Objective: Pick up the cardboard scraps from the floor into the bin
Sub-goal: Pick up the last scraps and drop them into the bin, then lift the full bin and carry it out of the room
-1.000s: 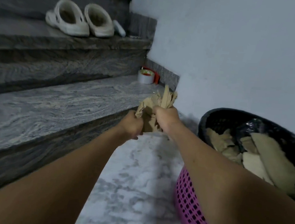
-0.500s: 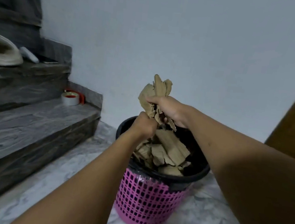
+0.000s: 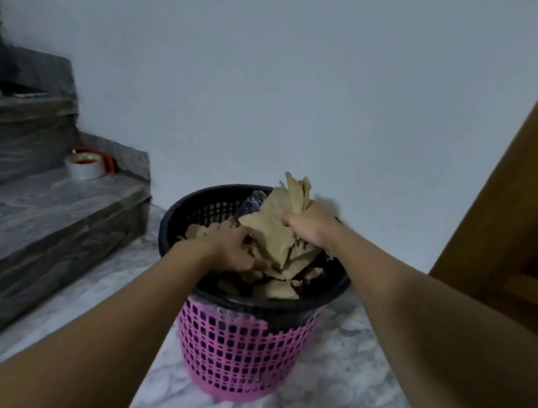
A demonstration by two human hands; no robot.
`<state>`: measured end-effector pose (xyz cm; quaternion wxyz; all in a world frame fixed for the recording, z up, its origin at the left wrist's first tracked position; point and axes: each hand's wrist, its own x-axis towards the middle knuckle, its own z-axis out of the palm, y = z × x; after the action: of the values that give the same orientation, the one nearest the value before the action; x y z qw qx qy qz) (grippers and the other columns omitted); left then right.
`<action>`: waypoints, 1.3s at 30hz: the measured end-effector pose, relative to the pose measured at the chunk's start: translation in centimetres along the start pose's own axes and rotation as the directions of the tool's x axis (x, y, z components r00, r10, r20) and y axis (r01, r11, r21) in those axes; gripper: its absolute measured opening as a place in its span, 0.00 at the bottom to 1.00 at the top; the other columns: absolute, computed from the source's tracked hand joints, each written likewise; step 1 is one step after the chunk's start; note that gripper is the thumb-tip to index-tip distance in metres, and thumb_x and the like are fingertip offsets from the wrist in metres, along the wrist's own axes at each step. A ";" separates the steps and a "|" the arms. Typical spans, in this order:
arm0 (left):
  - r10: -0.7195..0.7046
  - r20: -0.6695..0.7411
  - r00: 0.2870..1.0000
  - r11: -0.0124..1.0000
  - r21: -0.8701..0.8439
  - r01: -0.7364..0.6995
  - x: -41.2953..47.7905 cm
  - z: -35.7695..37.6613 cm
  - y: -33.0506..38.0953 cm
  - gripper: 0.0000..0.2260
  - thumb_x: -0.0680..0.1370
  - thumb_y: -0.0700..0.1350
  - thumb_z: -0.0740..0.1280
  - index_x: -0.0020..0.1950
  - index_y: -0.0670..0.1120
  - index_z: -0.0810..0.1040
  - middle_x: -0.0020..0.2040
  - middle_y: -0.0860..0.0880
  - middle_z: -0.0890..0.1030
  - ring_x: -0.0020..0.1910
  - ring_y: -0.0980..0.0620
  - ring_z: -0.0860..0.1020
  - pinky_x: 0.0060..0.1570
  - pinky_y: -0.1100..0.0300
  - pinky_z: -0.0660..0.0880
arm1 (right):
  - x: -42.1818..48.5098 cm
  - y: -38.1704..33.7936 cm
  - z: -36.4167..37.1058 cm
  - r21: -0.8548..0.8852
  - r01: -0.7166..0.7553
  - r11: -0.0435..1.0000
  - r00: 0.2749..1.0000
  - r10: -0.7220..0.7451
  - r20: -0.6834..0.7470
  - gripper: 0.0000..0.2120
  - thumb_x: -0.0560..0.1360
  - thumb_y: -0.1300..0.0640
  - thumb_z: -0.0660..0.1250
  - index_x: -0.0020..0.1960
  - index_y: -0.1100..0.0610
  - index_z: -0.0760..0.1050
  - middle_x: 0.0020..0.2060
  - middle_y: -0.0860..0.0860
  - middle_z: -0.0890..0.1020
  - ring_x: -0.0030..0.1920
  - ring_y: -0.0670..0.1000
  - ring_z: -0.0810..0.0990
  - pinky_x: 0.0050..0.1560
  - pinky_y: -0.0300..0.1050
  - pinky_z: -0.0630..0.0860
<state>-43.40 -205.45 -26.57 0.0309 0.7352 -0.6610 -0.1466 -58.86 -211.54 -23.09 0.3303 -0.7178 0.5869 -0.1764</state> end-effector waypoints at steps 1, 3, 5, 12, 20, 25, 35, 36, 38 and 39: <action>-0.024 -0.073 0.997 1.000 -0.006 0.024 0.3 0.2 -0.9 0.35 0.72 0.68 0.64 0.75 0.54 0.62 0.74 0.42 0.64 0.73 0.39 0.62 0.70 0.47 0.61 | 0.6 0.4 0.5 -0.048 -0.049 0.998 0.996 0.052 0.073 0.12 0.77 0.49 0.66 0.51 0.58 0.73 0.47 0.56 0.78 0.52 0.58 0.79 0.46 0.46 0.72; -0.065 -0.254 0.965 0.993 -0.109 0.038 0.9 0.2 -2.8 0.30 0.73 0.62 0.66 0.72 0.51 0.68 0.69 0.41 0.70 0.69 0.40 0.68 0.66 0.50 0.66 | 1.9 1.5 1.9 -0.157 -0.116 0.981 0.978 0.140 0.153 0.44 0.76 0.40 0.67 0.79 0.59 0.48 0.76 0.60 0.59 0.75 0.62 0.61 0.69 0.54 0.65; -0.115 -0.450 0.886 0.987 -0.150 0.052 1.0 0.0 -4.3 0.27 0.73 0.58 0.67 0.70 0.47 0.71 0.63 0.40 0.76 0.64 0.40 0.73 0.63 0.51 0.69 | 2.4 2.0 3.0 -0.108 -0.085 0.990 0.994 0.092 0.054 0.53 0.75 0.37 0.67 0.79 0.54 0.30 0.79 0.57 0.41 0.78 0.61 0.49 0.75 0.57 0.56; -0.468 -0.351 0.811 0.831 -0.487 0.268 0.7 0.2 -6.8 0.29 0.73 0.49 0.68 0.70 0.38 0.66 0.65 0.36 0.72 0.63 0.37 0.73 0.60 0.44 0.73 | 2.7 2.8 3.6 -0.499 0.149 0.854 0.953 0.012 0.304 0.28 0.84 0.42 0.47 0.81 0.53 0.49 0.80 0.57 0.48 0.78 0.60 0.52 0.76 0.55 0.53; -0.628 -0.203 0.751 0.513 -0.834 0.203 0.4 0.9 -7.6 0.05 0.74 0.39 0.61 0.43 0.37 0.71 0.43 0.39 0.72 0.40 0.45 0.71 0.34 0.56 0.65 | 3.0 3.1 0.0 -0.508 0.128 0.852 0.882 -0.332 -0.335 0.22 0.78 0.44 0.58 0.70 0.49 0.73 0.64 0.53 0.78 0.62 0.57 0.76 0.61 0.51 0.70; -0.672 -0.019 0.740 0.267 -0.939 0.218 0.0 0.9 -7.5 0.14 0.75 0.41 0.61 0.55 0.33 0.72 0.50 0.38 0.77 0.48 0.38 0.78 0.45 0.50 0.76 | 3.0 6.1 -1.2 -0.206 -0.249 0.946 0.941 0.186 -0.284 0.38 0.75 0.44 0.64 0.77 0.59 0.55 0.71 0.60 0.68 0.67 0.63 0.71 0.64 0.55 0.72; -0.657 -0.003 0.754 0.271 -0.934 0.232 -2.0 1.3 -6.9 0.15 0.77 0.35 0.59 0.64 0.33 0.72 0.54 0.36 0.77 0.53 0.35 0.77 0.49 0.49 0.74 | 1.8 7.4 -3.5 0.099 -0.219 0.971 0.962 0.232 -0.147 0.08 0.75 0.59 0.62 0.50 0.63 0.72 0.43 0.57 0.78 0.40 0.57 0.78 0.38 0.44 0.74; -0.648 -0.003 0.761 0.272 -0.935 0.229 -2.2 1.3 -6.4 0.16 0.78 0.35 0.59 0.65 0.34 0.72 0.55 0.35 0.77 0.54 0.34 0.77 0.50 0.49 0.75 | 1.8 7.5 -4.1 0.122 -0.226 0.967 0.960 0.242 -0.142 0.09 0.74 0.58 0.63 0.50 0.63 0.73 0.43 0.57 0.78 0.41 0.57 0.78 0.38 0.44 0.73; -0.639 -0.025 0.769 0.306 -0.925 0.224 -2.7 0.8 -5.2 0.15 0.79 0.36 0.59 0.66 0.37 0.72 0.55 0.37 0.77 0.53 0.35 0.77 0.53 0.48 0.75 | 1.5 7.5 -6.0 0.161 -0.256 0.953 0.950 0.279 -0.140 0.11 0.73 0.56 0.64 0.52 0.62 0.74 0.43 0.56 0.79 0.42 0.57 0.78 0.40 0.45 0.73; -0.644 -0.045 0.763 0.329 -0.917 0.224 -2.9 0.2 -4.5 0.15 0.79 0.37 0.59 0.65 0.38 0.73 0.54 0.39 0.78 0.53 0.36 0.77 0.55 0.46 0.76 | 1.3 7.1 -7.3 0.173 -0.269 0.947 0.945 0.295 -0.144 0.11 0.73 0.55 0.64 0.52 0.61 0.74 0.42 0.55 0.78 0.41 0.56 0.78 0.41 0.44 0.73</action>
<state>-39.38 -201.98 -27.32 0.4948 0.7764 -0.2379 -0.3094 -68.38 -215.37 -22.90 0.3552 -0.5817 0.6944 -0.2310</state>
